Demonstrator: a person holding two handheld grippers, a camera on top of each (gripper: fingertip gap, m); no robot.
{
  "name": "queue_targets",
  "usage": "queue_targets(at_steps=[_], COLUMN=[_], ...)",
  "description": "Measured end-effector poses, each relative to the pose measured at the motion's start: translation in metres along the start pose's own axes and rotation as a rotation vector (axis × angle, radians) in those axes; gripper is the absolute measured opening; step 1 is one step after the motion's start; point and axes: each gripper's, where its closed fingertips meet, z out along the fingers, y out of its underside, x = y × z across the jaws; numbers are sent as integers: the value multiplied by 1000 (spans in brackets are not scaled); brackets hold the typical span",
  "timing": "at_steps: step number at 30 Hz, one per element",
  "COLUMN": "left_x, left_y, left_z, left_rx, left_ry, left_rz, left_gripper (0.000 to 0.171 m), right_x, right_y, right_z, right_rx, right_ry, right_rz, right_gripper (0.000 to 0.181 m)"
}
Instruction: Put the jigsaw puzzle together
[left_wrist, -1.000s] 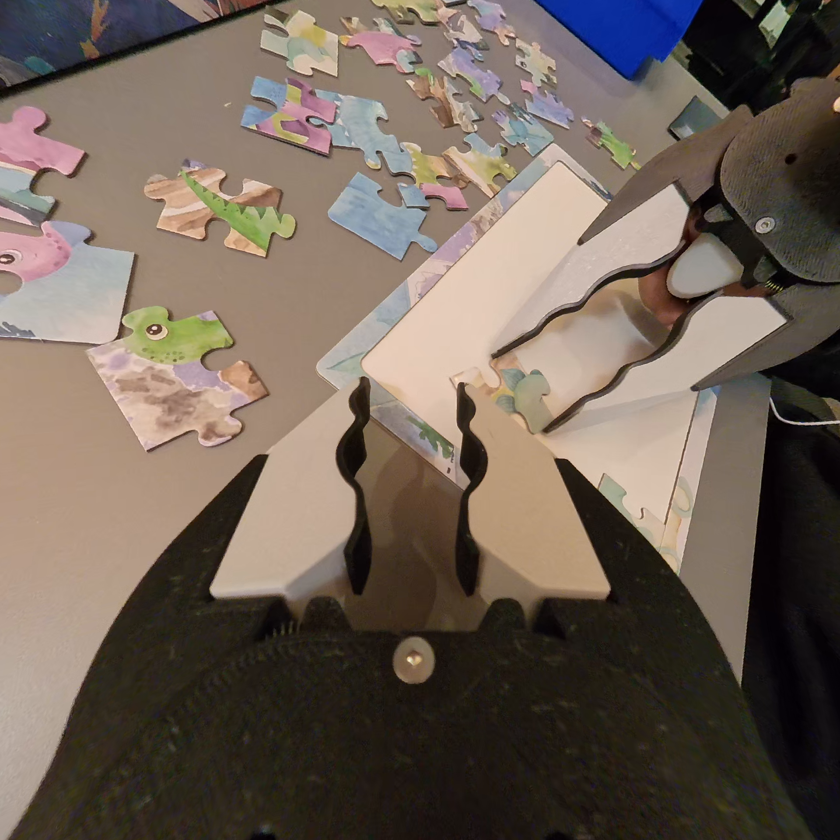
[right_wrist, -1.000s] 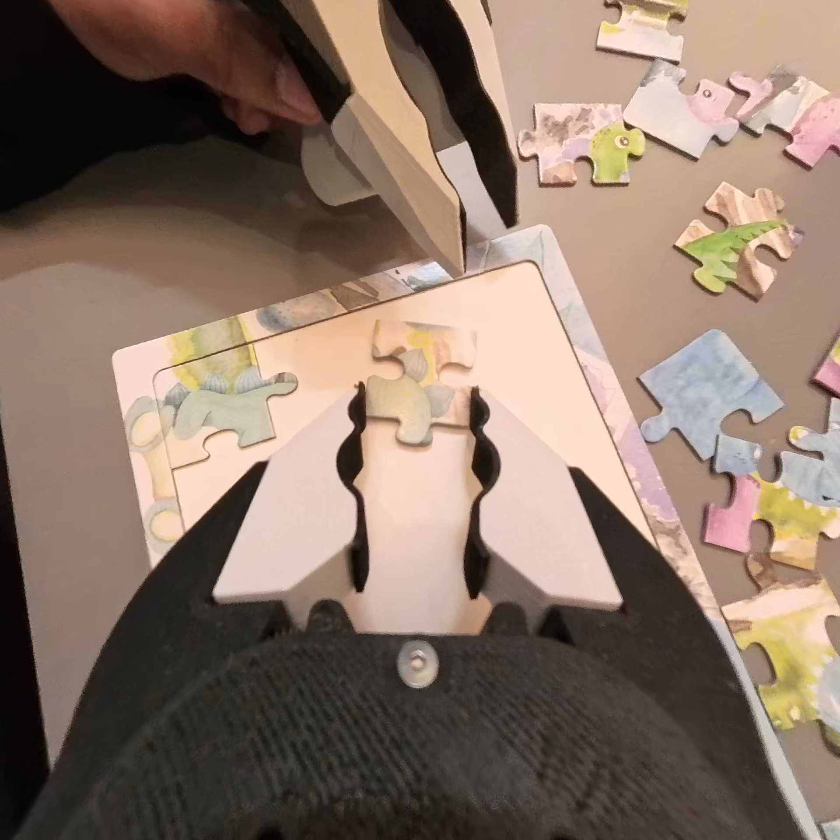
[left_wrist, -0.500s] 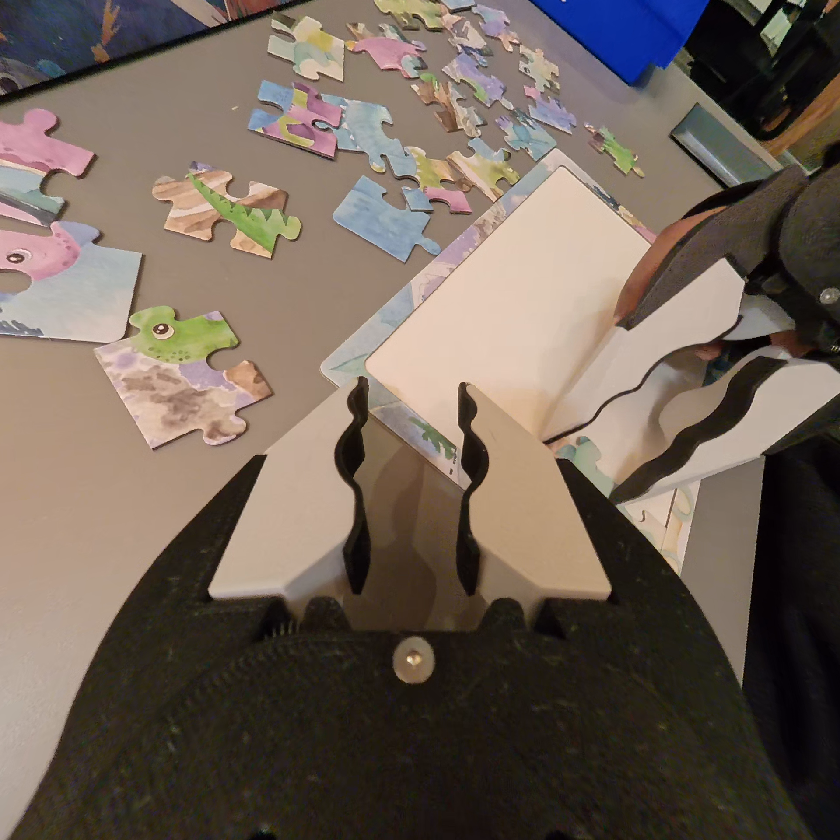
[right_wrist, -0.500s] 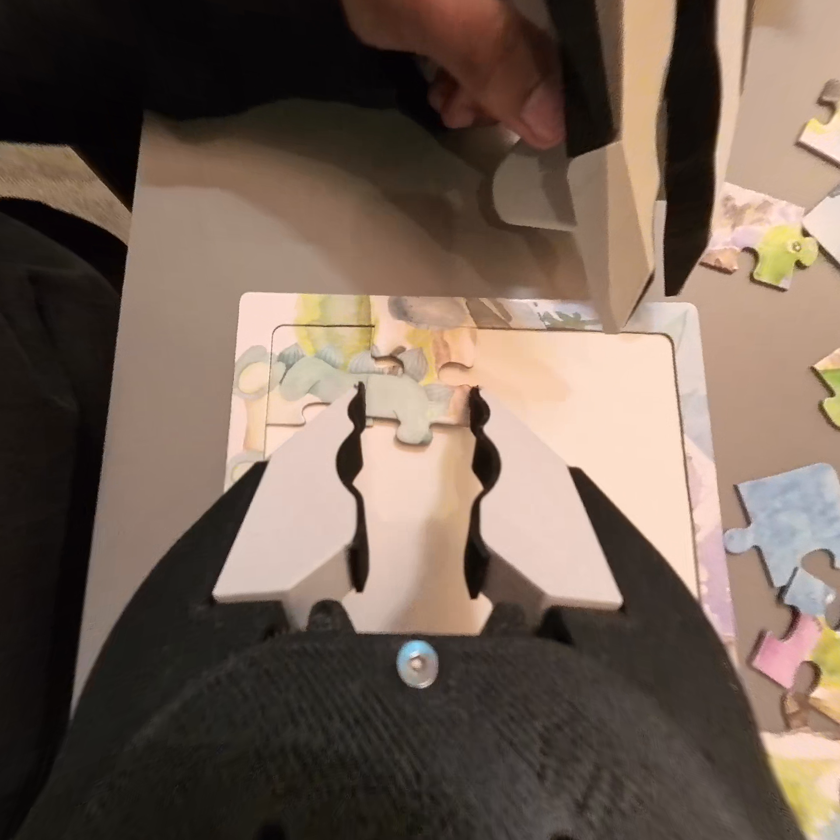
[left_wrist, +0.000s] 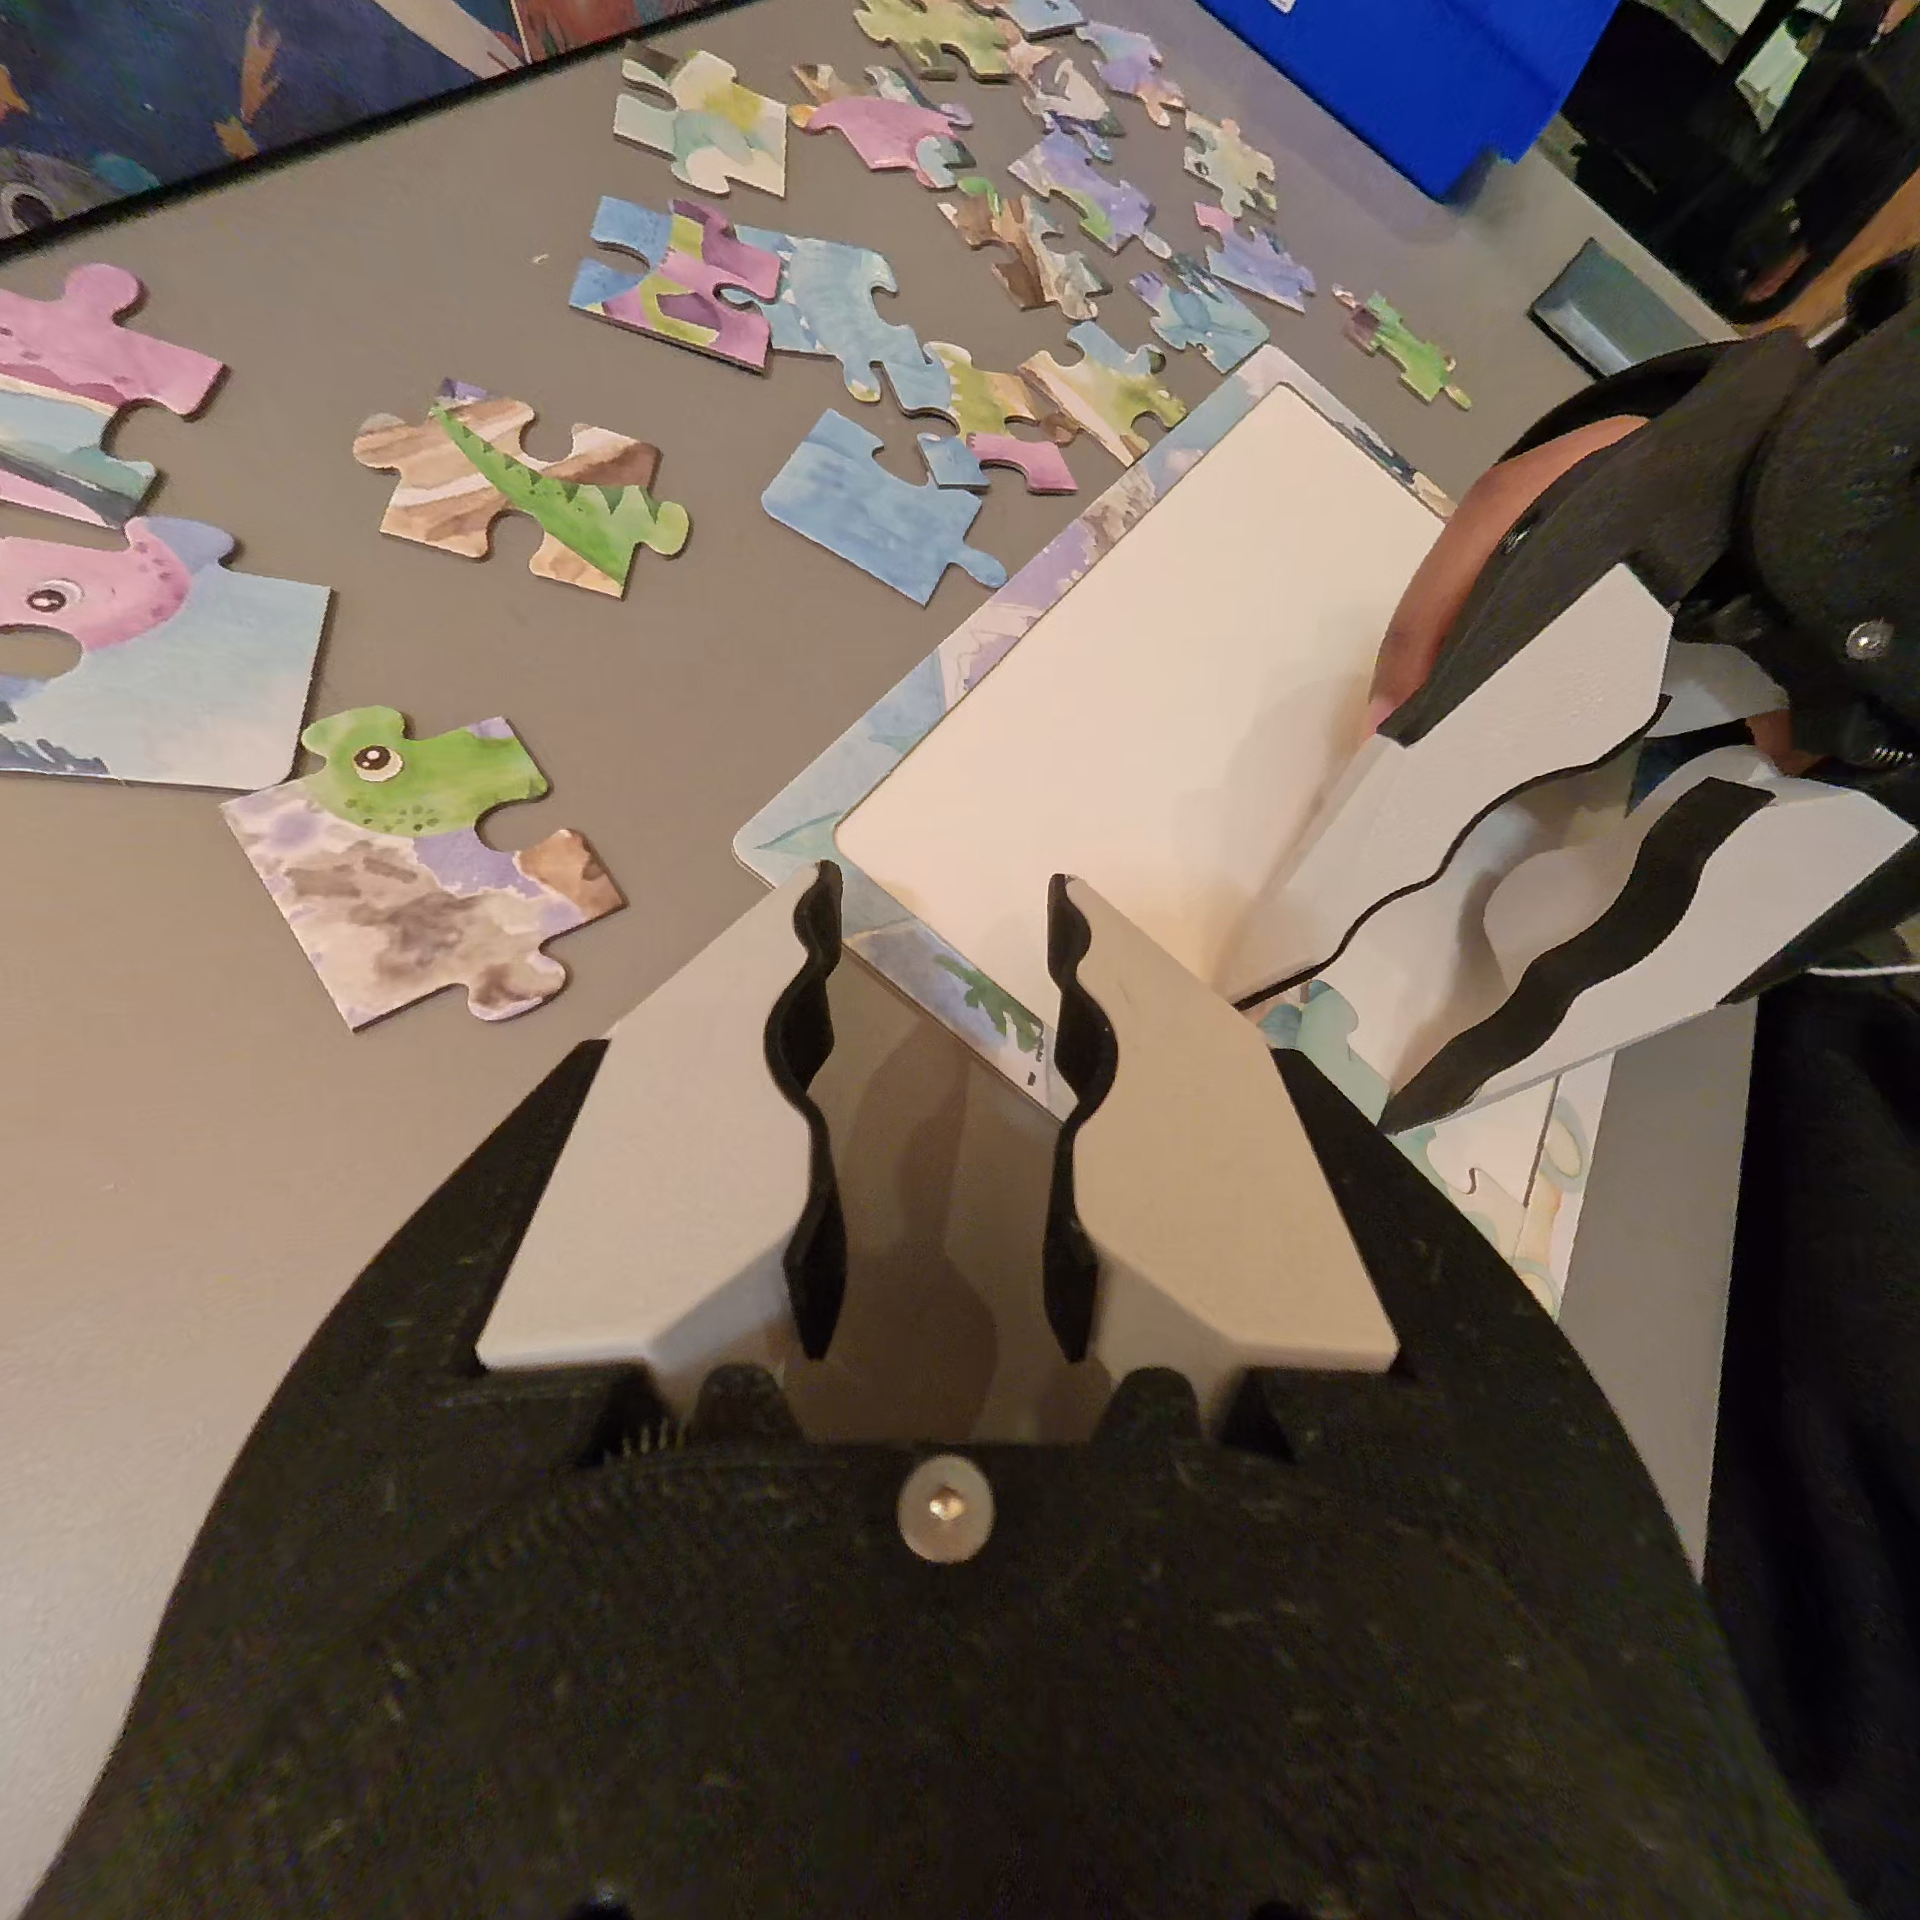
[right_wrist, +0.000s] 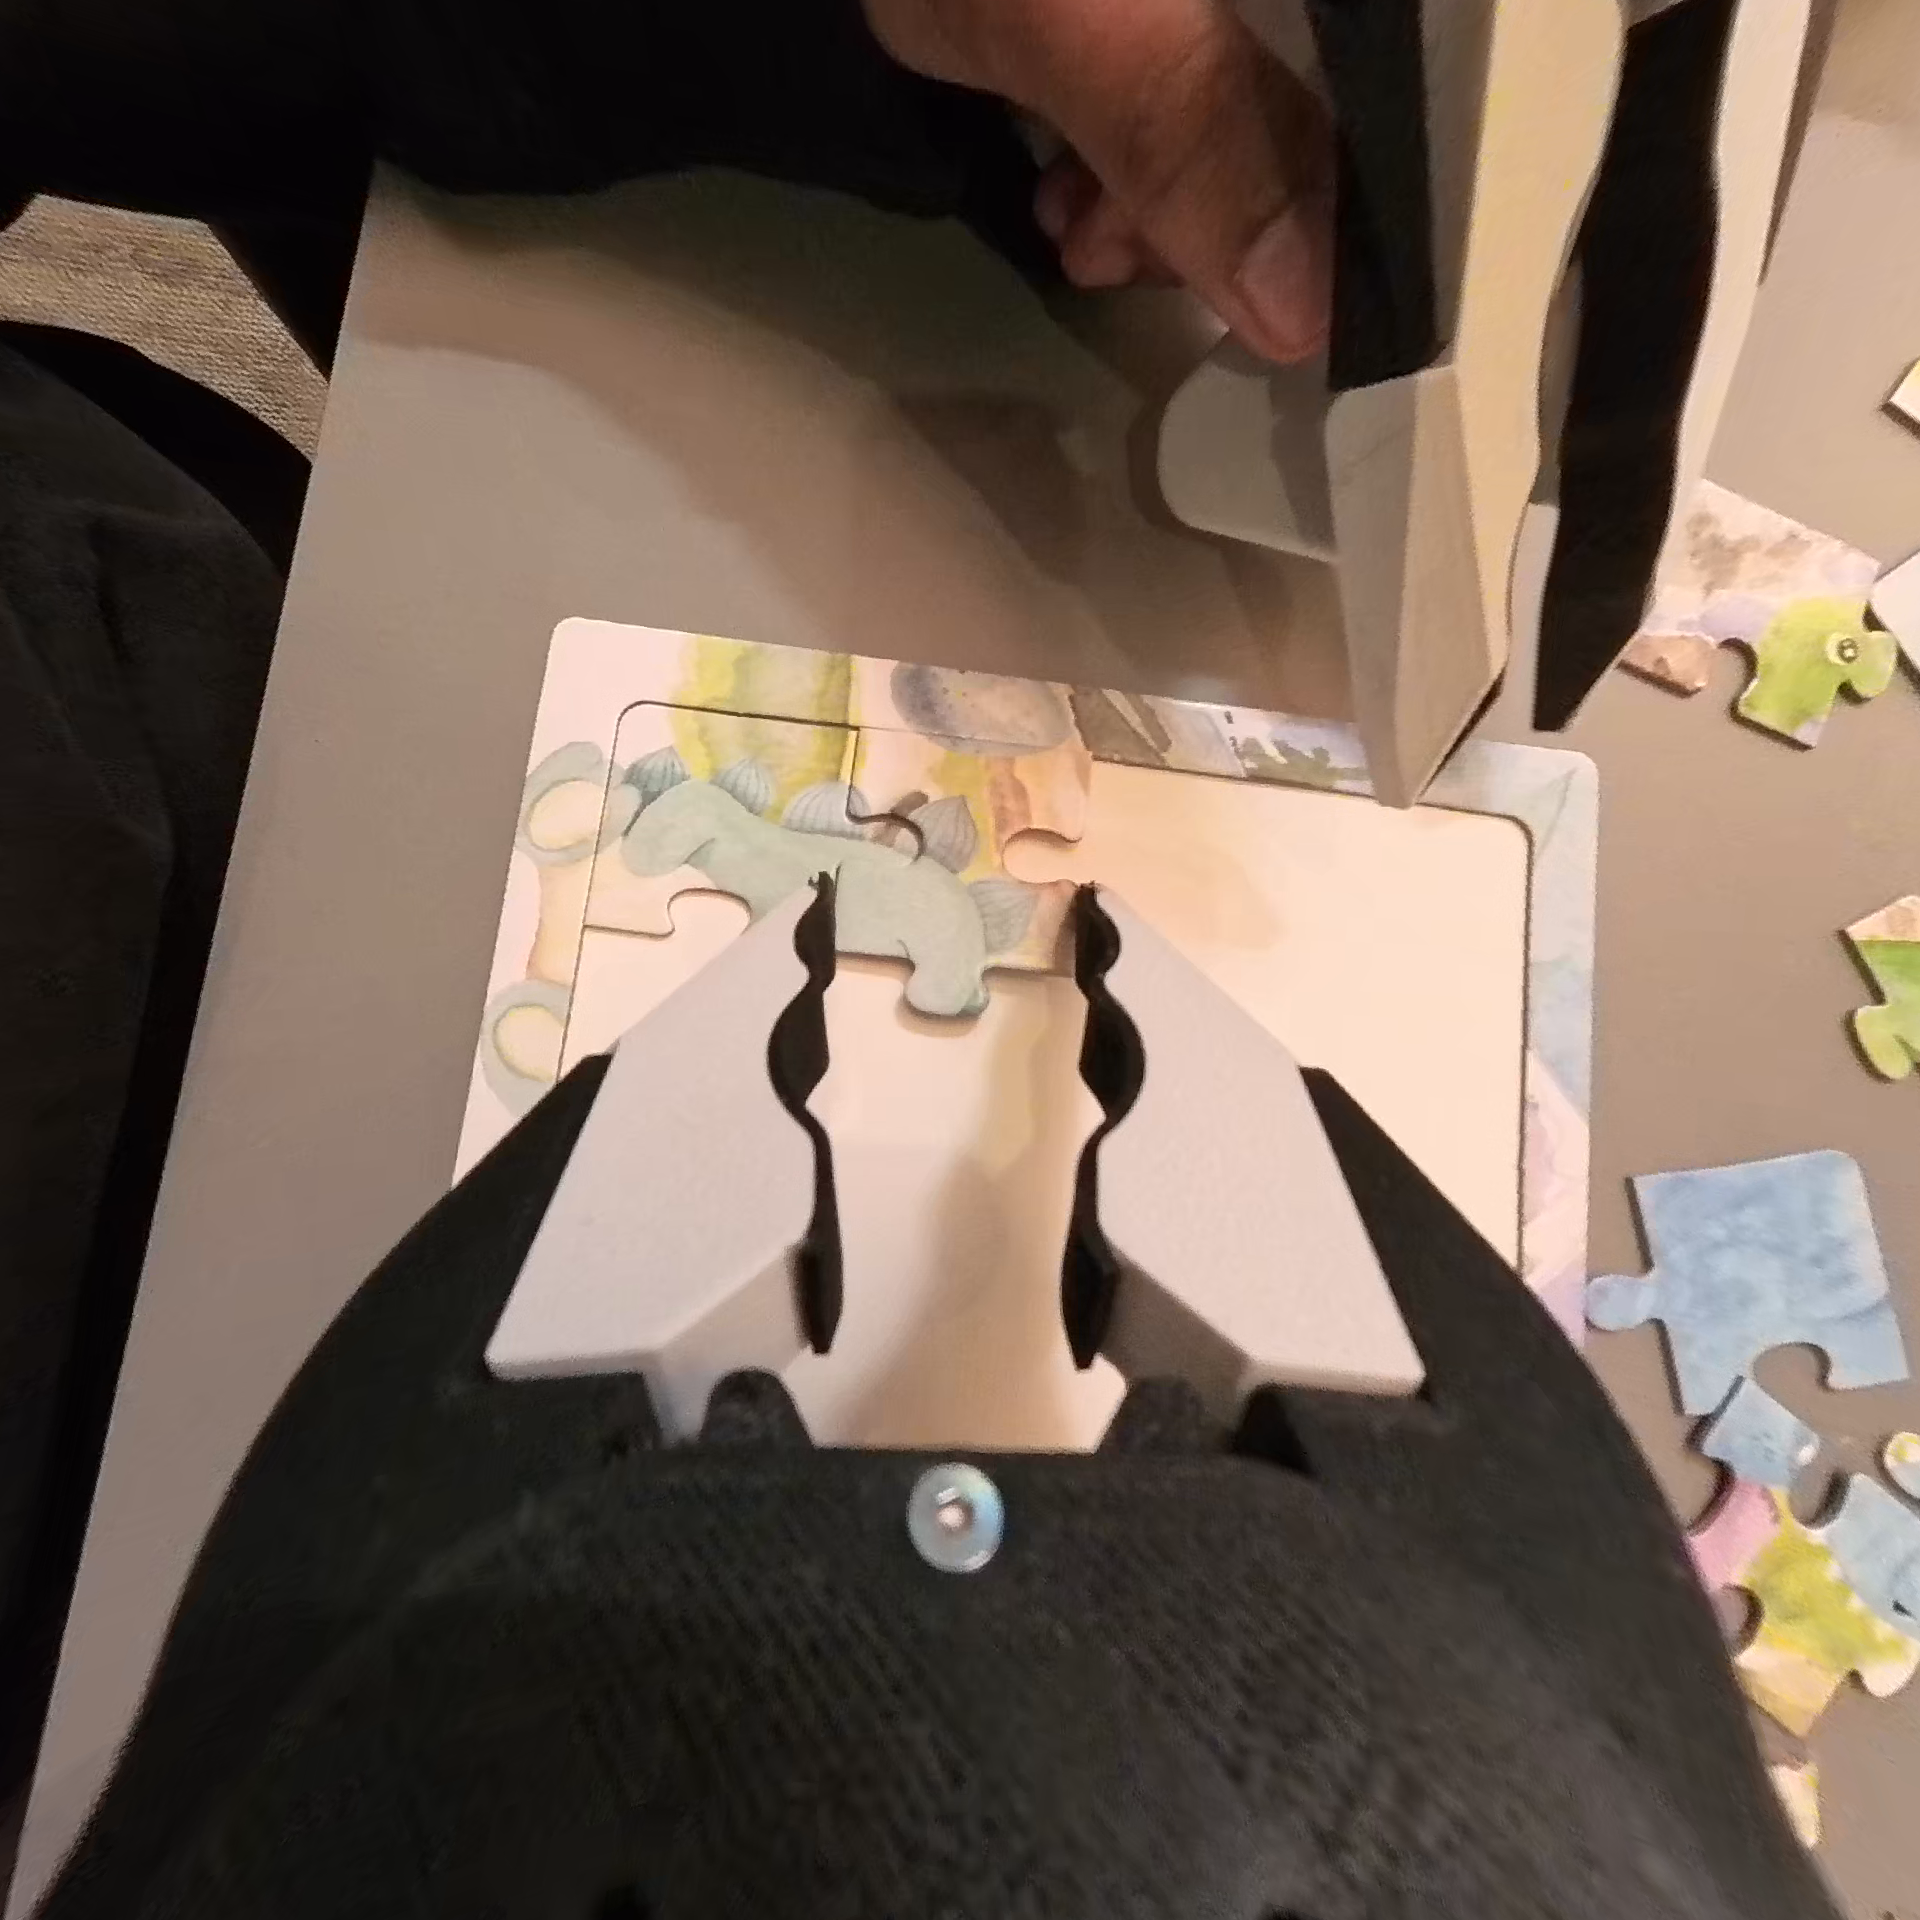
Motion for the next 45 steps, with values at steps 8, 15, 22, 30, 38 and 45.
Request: queue_targets(at_steps=[8,15,22,30,38,45], left_x=[-1,-1,-1,-1,-1,-1], left_y=[-1,-1,-1,-1,-1,-1], left_z=[0,0,0,0,0,0], left_rx=[2,5,5,6,6,4], left_ry=[-5,-8,-9,-9,-10,-12], left_rz=[4,7,7,7,8,11], left_gripper=[37,37,37,37,37,37], right_x=[0,-3,-7,-9,-12,-13], right_y=[1,-9,-4,-11,-16,-20], right_z=[-1,-4,2,3,14,18], right_rx=[-3,52,27,50,40,46], right_ry=[-12,-28,-72,-77,-96,-98], right_rz=[-16,12,47,43,42,50], right_gripper=[46,42,1,1,0,0])
